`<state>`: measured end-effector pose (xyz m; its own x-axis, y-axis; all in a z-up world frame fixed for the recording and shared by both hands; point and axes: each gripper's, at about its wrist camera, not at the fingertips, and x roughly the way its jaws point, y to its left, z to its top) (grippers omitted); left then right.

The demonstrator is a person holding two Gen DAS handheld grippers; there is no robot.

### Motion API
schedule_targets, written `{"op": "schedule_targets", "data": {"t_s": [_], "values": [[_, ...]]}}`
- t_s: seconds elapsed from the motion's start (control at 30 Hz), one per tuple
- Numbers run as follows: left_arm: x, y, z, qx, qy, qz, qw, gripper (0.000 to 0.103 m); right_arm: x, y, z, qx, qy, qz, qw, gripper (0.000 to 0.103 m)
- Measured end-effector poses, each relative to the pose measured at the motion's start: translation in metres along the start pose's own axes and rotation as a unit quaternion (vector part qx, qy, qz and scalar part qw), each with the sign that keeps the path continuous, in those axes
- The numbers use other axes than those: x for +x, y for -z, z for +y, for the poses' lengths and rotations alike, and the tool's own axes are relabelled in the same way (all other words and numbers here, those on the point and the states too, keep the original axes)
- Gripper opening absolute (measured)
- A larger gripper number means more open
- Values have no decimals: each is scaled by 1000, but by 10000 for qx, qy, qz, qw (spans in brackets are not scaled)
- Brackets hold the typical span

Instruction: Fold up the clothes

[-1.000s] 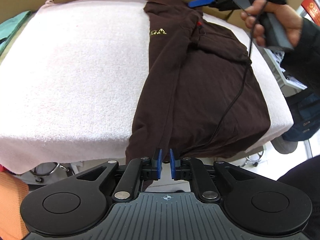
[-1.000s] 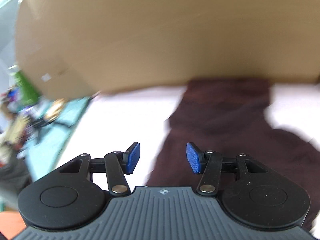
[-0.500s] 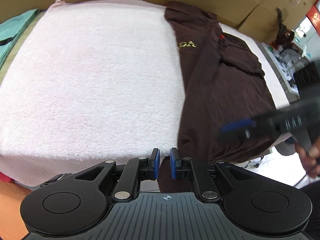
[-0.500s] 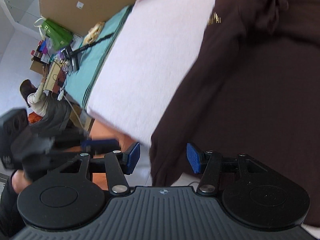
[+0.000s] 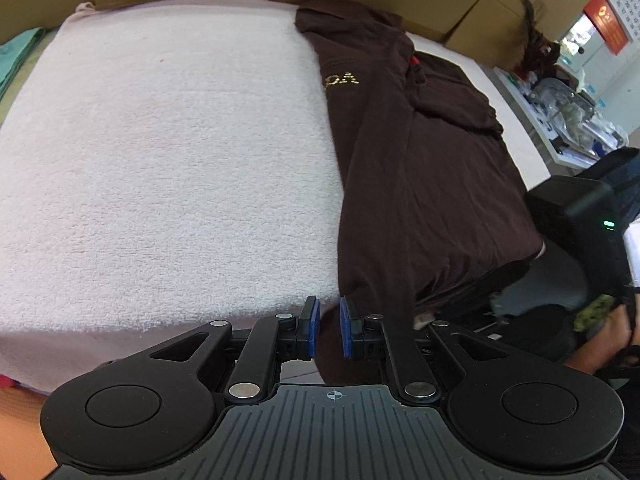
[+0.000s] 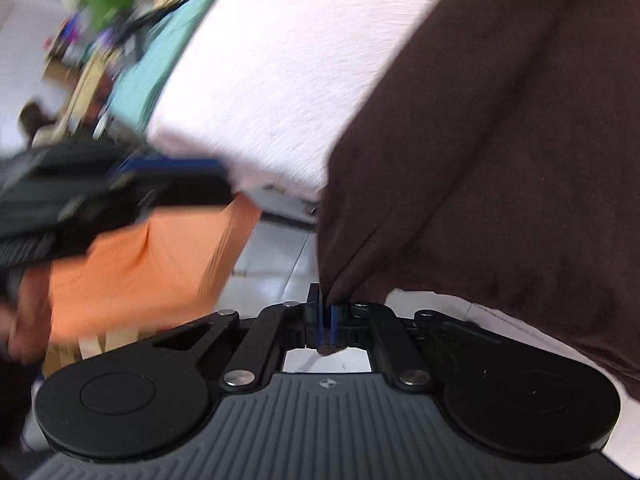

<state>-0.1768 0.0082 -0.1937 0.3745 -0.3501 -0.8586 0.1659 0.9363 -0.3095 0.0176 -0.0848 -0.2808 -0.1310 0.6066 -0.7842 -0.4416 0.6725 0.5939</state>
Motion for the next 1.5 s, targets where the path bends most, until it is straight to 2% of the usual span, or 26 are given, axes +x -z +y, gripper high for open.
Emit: {"op": "schedule_targets", "data": {"t_s": [0.13, 0.17, 0.23, 0.27, 0.3, 0.33, 0.4, 0.5, 0.63, 0.73, 0.83, 0.97, 1.0, 1.1, 1.2, 1.33, 1.43, 1.5], "values": [[3, 0, -4, 117, 89, 31, 9999, 26, -33, 22, -10, -87, 48, 120, 9999, 5], [5, -1, -6, 144, 101, 49, 9998, 26, -35, 25, -18, -34, 153, 178, 9997, 10], [10, -5, -10, 208, 117, 80, 9997, 26, -34, 29, -33, -16, 422, 402, 9983, 34], [11, -8, -13, 255, 148, 78, 9995, 26, -33, 31, -36, -116, 575, 559, 9967, 60], [12, -10, -17, 302, 179, 77, 9994, 26, -34, 32, -36, -268, 736, 639, 9949, 63], [13, -12, -20, 349, 210, 75, 9991, 26, -41, 32, -36, -390, 836, 639, 9937, 63], [15, -15, -30, 513, 280, 65, 9983, 27, -67, 26, -37, -356, 769, 375, 9957, 63], [21, -20, -45, 735, 354, 38, 9967, 29, -117, 6, -42, -133, 642, -416, 9970, 61], [38, -26, -65, 992, 375, 40, 9943, 31, -167, -44, -49, -54, 994, -1756, 9794, 62], [54, -30, -80, 1206, 325, 77, 9921, 32, -182, -87, -54, -197, 1126, -2342, 9655, 62], [73, -28, -85, 1309, 158, 241, 9910, 35, -171, -134, -61, -417, 1327, -2436, 9599, 62], [81, -24, -75, 936, 368, 248, 9946, 40, -124, -191, -93, -295, 1680, -1907, 9667, 59], [80, -24, -71, 803, 426, 242, 9956, 40, -114, -201, -103, -262, 1824, -1852, 9653, 53], [80, -23, -64, 502, 526, 194, 9972, 40, -101, -226, -126, -145, 2018, -1994, 9588, 53], [81, -23, -65, 487, 503, 192, 9974, 40, -98, -245, -131, -79, 2041, -2234, 9531, 53], [81, -26, -66, 545, 484, 275, 9970, 41, -94, -254, -124, 304, 1746, -2386, 9548, 55], [82, -28, -69, 632, 519, 329, 9961, 50, -121, -240, -129, 858, 1063, -2910, 9469, 56], [82, -28, -70, 723, 522, 353, 9954, 53, -132, -234, -131, 1044, 737, -3009, 9450, 58]]}}
